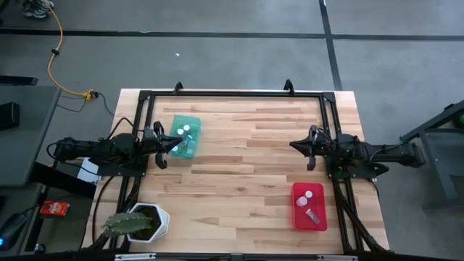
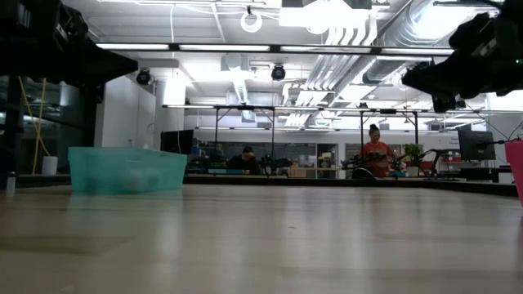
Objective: Pick and place medicine bottles into bin by pill shape (circle, oval)
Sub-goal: Return to Home Position
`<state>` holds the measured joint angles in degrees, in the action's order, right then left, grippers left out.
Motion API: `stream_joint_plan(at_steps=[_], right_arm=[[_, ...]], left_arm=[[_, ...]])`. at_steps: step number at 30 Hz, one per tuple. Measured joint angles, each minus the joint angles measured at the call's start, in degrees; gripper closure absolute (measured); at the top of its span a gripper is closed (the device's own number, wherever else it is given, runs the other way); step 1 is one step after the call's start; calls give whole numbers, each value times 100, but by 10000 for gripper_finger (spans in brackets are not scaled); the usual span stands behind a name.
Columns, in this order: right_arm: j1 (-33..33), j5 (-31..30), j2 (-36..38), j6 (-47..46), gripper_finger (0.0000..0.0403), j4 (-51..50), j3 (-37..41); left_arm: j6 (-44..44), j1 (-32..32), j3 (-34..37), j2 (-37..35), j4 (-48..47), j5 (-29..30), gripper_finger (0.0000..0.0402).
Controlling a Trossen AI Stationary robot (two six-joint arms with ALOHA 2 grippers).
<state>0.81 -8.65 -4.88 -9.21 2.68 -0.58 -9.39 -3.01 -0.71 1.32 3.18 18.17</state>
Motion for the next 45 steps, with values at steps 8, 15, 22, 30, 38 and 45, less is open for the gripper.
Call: stream_joint_plan(at_steps=[8, 15, 22, 30, 38, 45], right_arm=[[-45, -122, 93, 494, 402, -20, 0], [-45, -118, 39, 423, 402, -20, 0], [-45, -115, 39, -67, 402, -23, 3], [-45, -111, 39, -127, 402, -20, 5], [-45, -108, 39, -127, 402, -23, 7], [-45, -90, 39, -127, 402, -23, 7]], left_arm=[[0, 0, 0, 0, 2, 2, 401], [1, 0, 0, 0, 2, 2, 401], [3, 0, 0, 0, 2, 2, 401], [1, -2, 0, 0, 2, 2, 401], [0, 0, 0, 0, 2, 2, 401], [6, 0, 0, 0, 2, 2, 401]])
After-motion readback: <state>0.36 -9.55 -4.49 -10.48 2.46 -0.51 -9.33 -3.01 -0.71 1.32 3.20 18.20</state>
